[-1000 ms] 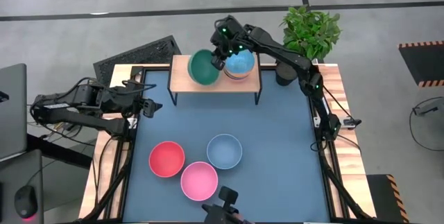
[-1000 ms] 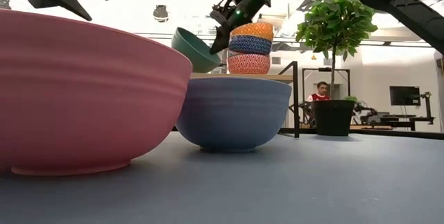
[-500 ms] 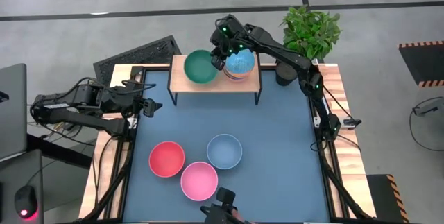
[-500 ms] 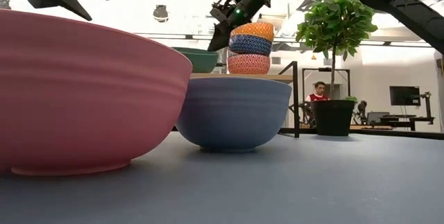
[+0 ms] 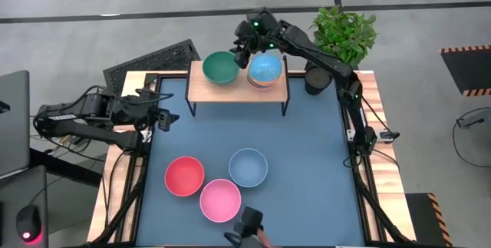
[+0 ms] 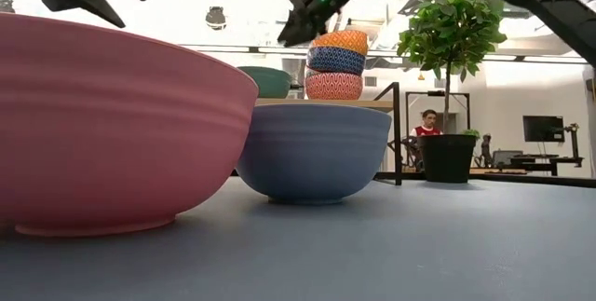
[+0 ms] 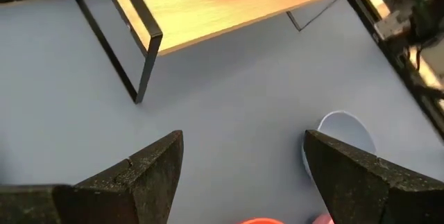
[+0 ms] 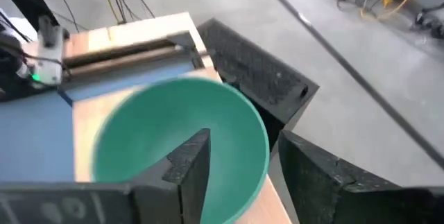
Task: Place and stack bowls onto a shelf
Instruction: Stack the blue bowl on top of the green bowl on the shelf, then stack the red bowl on top of the blue bowl on the shelf
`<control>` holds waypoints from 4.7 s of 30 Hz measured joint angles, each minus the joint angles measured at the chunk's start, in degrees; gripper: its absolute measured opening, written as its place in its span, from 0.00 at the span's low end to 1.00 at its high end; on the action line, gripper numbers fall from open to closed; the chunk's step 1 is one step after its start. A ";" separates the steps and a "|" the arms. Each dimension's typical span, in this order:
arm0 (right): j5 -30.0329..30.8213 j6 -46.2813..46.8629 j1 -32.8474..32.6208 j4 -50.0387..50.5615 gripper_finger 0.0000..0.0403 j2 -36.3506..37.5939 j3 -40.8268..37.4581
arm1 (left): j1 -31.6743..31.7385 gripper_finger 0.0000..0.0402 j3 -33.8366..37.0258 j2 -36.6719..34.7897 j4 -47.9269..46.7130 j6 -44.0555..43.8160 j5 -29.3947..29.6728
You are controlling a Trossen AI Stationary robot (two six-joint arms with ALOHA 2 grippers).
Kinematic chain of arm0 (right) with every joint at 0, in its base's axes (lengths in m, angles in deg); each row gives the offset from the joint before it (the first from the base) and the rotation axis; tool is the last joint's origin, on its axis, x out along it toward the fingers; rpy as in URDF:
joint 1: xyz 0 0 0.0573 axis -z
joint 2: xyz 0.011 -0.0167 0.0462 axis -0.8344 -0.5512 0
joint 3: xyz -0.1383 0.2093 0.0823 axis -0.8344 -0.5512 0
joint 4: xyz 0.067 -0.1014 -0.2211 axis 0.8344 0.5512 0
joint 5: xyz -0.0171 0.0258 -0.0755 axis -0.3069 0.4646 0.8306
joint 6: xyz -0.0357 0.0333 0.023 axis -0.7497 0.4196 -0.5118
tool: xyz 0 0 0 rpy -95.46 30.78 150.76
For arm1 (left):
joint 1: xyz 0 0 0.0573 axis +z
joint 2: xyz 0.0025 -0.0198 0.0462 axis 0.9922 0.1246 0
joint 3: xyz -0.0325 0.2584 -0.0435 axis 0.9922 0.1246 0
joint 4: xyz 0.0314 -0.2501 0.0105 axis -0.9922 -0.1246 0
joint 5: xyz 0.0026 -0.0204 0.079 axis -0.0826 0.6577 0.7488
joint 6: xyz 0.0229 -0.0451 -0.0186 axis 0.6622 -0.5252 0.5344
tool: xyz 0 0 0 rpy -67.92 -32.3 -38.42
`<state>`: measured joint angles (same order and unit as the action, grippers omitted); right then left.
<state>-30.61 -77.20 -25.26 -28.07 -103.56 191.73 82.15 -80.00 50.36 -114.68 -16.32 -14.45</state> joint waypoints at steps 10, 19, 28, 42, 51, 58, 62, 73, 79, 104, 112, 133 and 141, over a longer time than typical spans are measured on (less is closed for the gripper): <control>0.08 0.06 -9.62 13.25 0.47 9.93 0.22 | 0.02 0.71 0.00 0.00 -0.69 13.92 -7.98; 0.11 6.93 -25.39 36.10 0.47 5.05 -2.59 | 0.02 0.71 0.00 0.00 -2.46 18.02 -8.91; -0.75 4.83 -31.58 32.13 0.47 -6.49 -4.26 | 0.02 0.71 0.00 -0.01 -3.95 21.60 -9.20; -7.55 -0.98 -30.12 28.65 0.47 -15.34 -4.28 | 0.01 0.71 0.00 -0.06 -8.79 21.37 -9.58; -4.26 -1.10 -30.10 30.27 0.39 -18.87 -4.65 | 0.02 0.71 0.00 -0.05 -9.85 21.96 -9.50; -4.38 1.05 -30.16 33.25 0.06 -18.63 -3.34 | 0.01 0.71 0.00 -0.05 -9.86 22.86 -9.22; -4.68 3.17 -29.68 37.19 0.06 -17.62 0.06 | 0.02 0.71 0.00 -0.07 -9.88 23.19 -9.07; -0.15 10.64 -23.90 30.29 0.06 -3.55 0.07 | 0.00 0.71 0.00 -0.07 -9.82 22.93 -8.30; 2.03 18.30 -18.08 11.72 0.06 3.92 0.13 | 0.02 0.71 0.00 -0.05 -9.77 21.17 -7.87; -0.35 33.08 1.91 -4.37 0.06 -2.99 -0.11 | 0.00 0.71 0.00 -0.02 -9.40 13.47 -4.54; -1.83 31.79 2.18 -0.73 0.06 -4.38 -0.03 | 0.02 0.71 0.00 -0.02 -9.42 12.54 -4.49; -4.84 28.11 2.86 -1.22 0.31 -4.22 0.00 | 0.00 0.71 0.00 -0.02 -9.44 12.56 -4.48; -4.81 28.37 2.81 -7.19 0.46 -3.40 0.00 | 0.00 0.71 0.02 -0.02 -9.46 12.60 -4.48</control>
<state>-35.42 -48.83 -22.44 -35.26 -106.95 191.73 82.15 -79.98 50.34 -124.15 -3.71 -18.93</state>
